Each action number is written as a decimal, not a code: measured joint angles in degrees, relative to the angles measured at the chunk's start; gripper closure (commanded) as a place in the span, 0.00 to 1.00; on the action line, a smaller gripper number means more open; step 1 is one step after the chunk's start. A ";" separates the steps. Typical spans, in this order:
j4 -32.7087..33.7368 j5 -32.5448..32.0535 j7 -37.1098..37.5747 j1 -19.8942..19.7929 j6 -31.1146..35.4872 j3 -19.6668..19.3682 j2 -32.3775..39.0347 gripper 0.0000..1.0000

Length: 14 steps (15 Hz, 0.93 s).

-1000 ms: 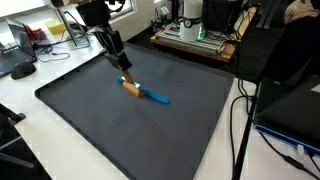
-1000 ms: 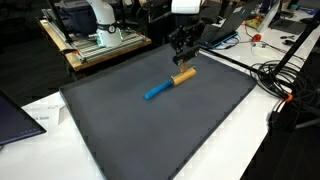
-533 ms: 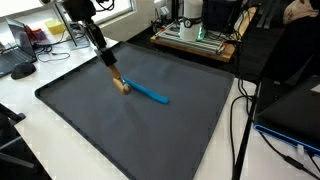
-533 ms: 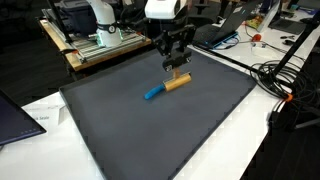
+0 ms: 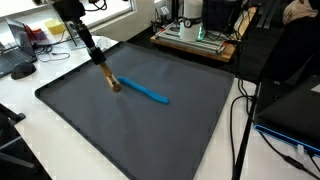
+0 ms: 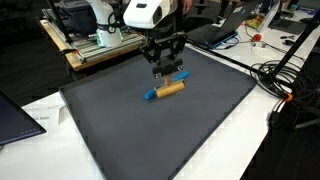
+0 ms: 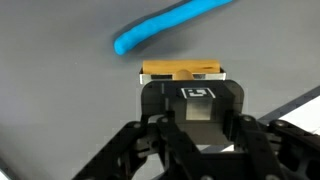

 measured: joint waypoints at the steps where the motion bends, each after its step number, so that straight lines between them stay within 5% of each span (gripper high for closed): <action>1: 0.55 0.00 0.47 -0.23 -0.89 -0.37 0.40 0.78; 14: 0.45 -0.30 11.41 -0.96 0.86 -4.94 -0.21 0.78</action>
